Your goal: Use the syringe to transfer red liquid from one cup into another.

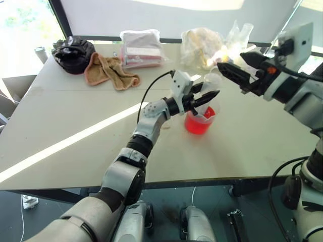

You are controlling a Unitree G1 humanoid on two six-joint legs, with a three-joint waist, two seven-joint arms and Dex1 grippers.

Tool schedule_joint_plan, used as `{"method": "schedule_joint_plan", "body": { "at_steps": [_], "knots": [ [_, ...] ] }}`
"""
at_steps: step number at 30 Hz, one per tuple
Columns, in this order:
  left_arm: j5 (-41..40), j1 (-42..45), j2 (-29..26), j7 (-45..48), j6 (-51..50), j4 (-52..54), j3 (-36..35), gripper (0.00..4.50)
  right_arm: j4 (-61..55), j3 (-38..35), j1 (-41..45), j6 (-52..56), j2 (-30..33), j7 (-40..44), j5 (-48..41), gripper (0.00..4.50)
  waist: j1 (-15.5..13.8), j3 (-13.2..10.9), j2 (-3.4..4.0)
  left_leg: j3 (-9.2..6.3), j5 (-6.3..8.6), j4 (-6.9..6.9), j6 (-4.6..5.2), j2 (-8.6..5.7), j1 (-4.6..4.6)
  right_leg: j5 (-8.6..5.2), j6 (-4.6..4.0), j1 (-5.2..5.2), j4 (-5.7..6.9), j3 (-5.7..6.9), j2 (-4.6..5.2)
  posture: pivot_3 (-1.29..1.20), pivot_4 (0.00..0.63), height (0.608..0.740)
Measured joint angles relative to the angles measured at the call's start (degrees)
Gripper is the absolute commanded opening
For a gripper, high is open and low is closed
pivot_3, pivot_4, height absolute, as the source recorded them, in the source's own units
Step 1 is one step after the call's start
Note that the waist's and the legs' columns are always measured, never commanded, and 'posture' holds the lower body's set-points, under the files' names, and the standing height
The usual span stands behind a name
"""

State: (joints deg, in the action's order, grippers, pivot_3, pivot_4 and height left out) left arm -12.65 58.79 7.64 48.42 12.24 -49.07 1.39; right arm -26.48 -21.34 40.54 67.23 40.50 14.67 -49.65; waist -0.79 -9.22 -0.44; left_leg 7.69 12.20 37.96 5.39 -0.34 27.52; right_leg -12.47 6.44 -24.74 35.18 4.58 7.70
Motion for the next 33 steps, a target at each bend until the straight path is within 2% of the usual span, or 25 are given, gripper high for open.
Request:
{"method": "schedule_joint_plan", "body": {
  "at_steps": [8, 19, 22, 24, 28, 29, 33],
  "knots": [
    [0.7, 0.1, 0.1, -0.1, 0.1, -0.3, 0.0, 1.45, -0.1, 3.3, -3.9, -2.6, 0.0, -0.1, 3.3, 4.29, 0.0, 0.0, 0.0, 0.01, 0.01, 0.01, 0.03, -0.01, 0.0, 0.0, 0.0, 0.0, 0.0, 0.02, -0.04, 0.0, 0.15, 0.74],
    [0.8, 0.1, 0.3, 0.1, -0.1, -0.3, 0.1, 1.45, 3.2, 4.3, -2.0, -6.4, -1.2, -0.2, 6.6, 4.29, 0.0, 0.0, 0.0, 0.01, 0.02, 0.01, 0.05, -0.01, 0.0, 0.0, 0.0, 0.0, 0.0, 0.04, -0.04, 0.0, 0.15, 0.74],
    [0.8, 0.1, 0.3, 0.1, -0.2, -0.1, 0.1, 1.45, 4.0, 5.2, -2.0, -6.4, -1.3, -0.5, 7.6, 3.37, 0.0, 0.0, 0.0, 0.0, 0.02, 0.01, 0.05, 0.0, 0.0, 0.0, 0.0, 0.0, 0.0, 0.04, -0.03, 0.0, 0.15, 0.74],
    [0.8, 0.1, 0.4, 0.0, -0.4, 0.0, 0.1, 1.45, 4.4, 5.6, -1.9, -6.4, -1.8, -0.9, 8.3, 2.47, 0.0, 0.0, 0.0, 0.01, 0.02, 0.01, 0.05, 0.0, 0.0, 0.0, 0.0, -0.01, 0.0, 0.04, -0.03, 0.0, 0.15, 0.74],
    [1.0, 0.1, 0.4, -0.2, -0.6, -0.1, 0.2, 1.45, 4.0, 7.5, -1.0, -6.6, -2.8, -0.8, 8.4, 0.32, 0.0, 0.0, 0.0, 0.0, 0.02, 0.01, 0.05, 0.0, 0.0, 0.0, 0.0, -0.01, 0.0, 0.04, -0.03, 0.0, 0.15, 0.74],
    [1.0, 0.1, 0.4, -0.1, -0.6, -0.1, 0.1, 1.45, 3.8, 7.7, -1.0, -6.8, -3.2, -0.9, 8.6, 0.03, 0.0, 0.0, 0.0, 0.01, 0.03, 0.01, 0.05, 0.0, 0.0, 0.0, 0.0, 0.0, 0.0, 0.04, -0.03, 0.0, 0.15, 0.74],
    [1.0, 0.0, 0.4, -0.2, -0.7, -0.1, 0.1, 1.45, 3.8, 8.2, -0.8, -6.9, -4.0, -1.6, 9.1, 0.03, 0.0, 0.0, 0.0, 0.01, 0.03, 0.01, 0.05, -0.02, 0.0, 0.0, 0.0, 0.0, -0.02, 0.04, -0.02, 0.0, 0.15, 0.74]
  ]
}}
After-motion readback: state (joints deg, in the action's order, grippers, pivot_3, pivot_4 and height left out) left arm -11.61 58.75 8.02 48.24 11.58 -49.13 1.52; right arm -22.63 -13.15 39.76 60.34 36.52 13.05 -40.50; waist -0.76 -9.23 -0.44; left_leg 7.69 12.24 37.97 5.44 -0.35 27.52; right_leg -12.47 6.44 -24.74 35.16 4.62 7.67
